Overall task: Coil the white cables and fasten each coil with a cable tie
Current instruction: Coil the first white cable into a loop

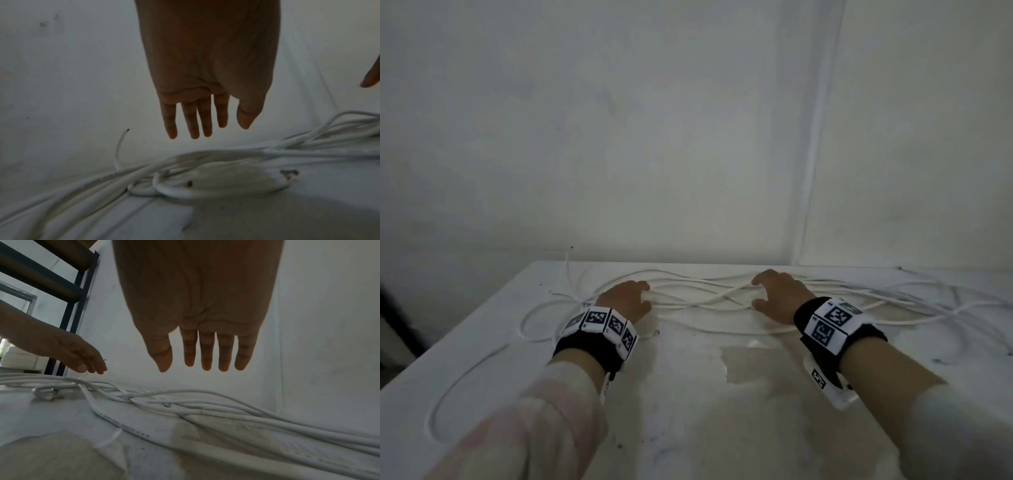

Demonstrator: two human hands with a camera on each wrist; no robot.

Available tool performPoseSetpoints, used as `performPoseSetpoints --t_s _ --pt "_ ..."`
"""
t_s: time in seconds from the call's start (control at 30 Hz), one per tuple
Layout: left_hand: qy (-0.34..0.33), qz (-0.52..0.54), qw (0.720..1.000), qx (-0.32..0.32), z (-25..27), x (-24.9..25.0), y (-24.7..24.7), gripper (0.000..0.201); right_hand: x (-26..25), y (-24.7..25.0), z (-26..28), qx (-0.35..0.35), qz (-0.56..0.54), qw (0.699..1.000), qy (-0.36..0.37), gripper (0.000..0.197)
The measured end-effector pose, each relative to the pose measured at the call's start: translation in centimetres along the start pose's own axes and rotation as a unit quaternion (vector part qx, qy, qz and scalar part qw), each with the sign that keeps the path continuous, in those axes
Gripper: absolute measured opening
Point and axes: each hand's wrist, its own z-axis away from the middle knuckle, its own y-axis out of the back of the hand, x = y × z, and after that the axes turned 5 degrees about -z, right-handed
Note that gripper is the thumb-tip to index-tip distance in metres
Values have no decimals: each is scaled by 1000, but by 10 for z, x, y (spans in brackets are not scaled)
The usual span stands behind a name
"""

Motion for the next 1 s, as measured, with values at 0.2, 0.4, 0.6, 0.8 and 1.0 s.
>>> performPoseSetpoints --t_s 0.2,0.4,0.6,0.8,1.0 --pt "26 -29 993 -115 -17 -24 -3 39 -9 -15 -30 -49 19 999 -6 45" --pt "19 -73 992 -98 -17 -31 1 16 -15 -25 -32 -89 25 996 -3 54" --pt "-3 26 999 -47 -9 -35 -2 19 -24 -32 -23 -106 44 993 17 62" --pt "-19 92 995 -16 5 -30 3 14 -32 -38 -18 -78 53 995 30 57" --pt "-16 156 987 31 13 -35 5 8 -32 -38 -14 -39 134 990 30 27"
